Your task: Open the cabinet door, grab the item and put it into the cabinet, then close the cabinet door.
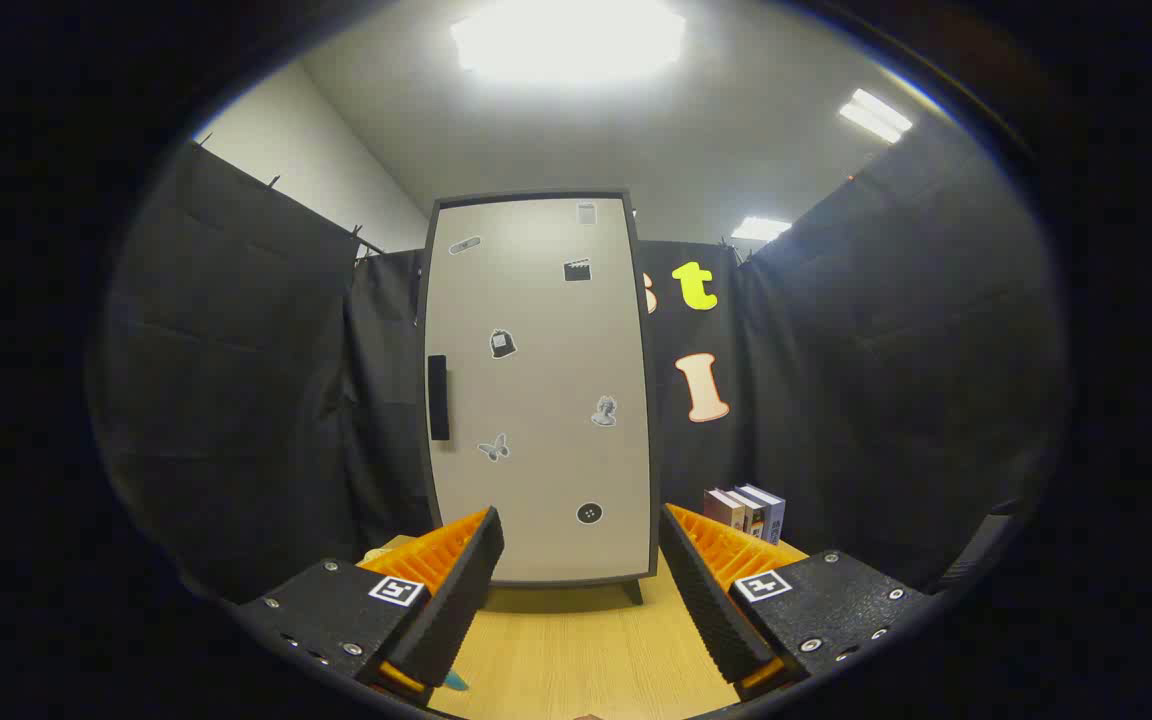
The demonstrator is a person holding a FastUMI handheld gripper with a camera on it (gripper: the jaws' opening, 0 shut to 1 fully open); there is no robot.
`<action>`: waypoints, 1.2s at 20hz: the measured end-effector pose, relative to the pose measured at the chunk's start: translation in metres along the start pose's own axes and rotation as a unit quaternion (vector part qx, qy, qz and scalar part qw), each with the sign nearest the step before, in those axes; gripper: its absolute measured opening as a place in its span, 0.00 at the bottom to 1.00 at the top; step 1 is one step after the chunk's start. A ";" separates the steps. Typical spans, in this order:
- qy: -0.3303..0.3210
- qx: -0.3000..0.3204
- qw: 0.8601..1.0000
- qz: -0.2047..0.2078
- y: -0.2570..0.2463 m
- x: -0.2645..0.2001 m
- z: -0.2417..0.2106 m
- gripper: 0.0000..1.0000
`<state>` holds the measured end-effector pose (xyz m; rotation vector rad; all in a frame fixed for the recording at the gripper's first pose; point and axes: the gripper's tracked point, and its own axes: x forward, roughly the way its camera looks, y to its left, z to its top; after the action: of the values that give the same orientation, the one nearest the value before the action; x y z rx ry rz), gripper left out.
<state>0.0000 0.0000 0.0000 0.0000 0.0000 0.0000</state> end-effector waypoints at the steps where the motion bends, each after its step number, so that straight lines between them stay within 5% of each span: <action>1: 0.001 0.001 1.000 -0.001 0.000 -0.001 -0.001 0.96; 24: -0.014 0.010 1.000 0.006 0.025 0.029 0.031 0.96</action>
<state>0.0295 0.0253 0.0305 0.0199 -0.0289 0.0129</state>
